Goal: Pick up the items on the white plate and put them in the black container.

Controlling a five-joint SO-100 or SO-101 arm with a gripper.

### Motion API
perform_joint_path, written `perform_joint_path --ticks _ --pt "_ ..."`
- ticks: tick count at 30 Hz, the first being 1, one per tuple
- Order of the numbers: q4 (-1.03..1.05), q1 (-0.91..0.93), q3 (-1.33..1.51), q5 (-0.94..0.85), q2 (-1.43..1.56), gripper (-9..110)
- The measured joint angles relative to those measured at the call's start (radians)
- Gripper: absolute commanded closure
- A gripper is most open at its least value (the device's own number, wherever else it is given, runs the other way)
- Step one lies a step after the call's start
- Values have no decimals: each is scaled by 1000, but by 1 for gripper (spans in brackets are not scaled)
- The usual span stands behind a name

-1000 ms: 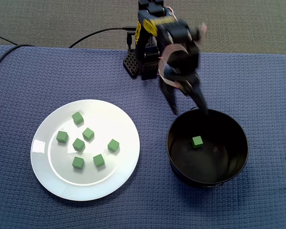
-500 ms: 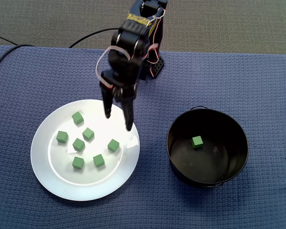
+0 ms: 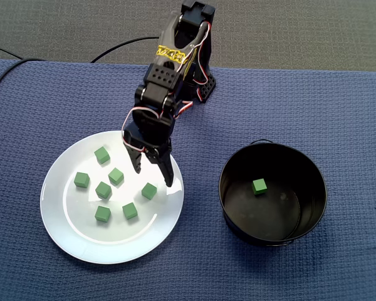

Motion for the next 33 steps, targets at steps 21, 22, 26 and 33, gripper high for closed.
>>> perform_joint_path --ticks 21,22,26,33 --pt "-167 26 21 -98 -268 70" --pt "-167 26 21 -98 -276 71" --pt "-187 26 21 -98 -290 72" --pt "-241 32 21 -98 -290 73"
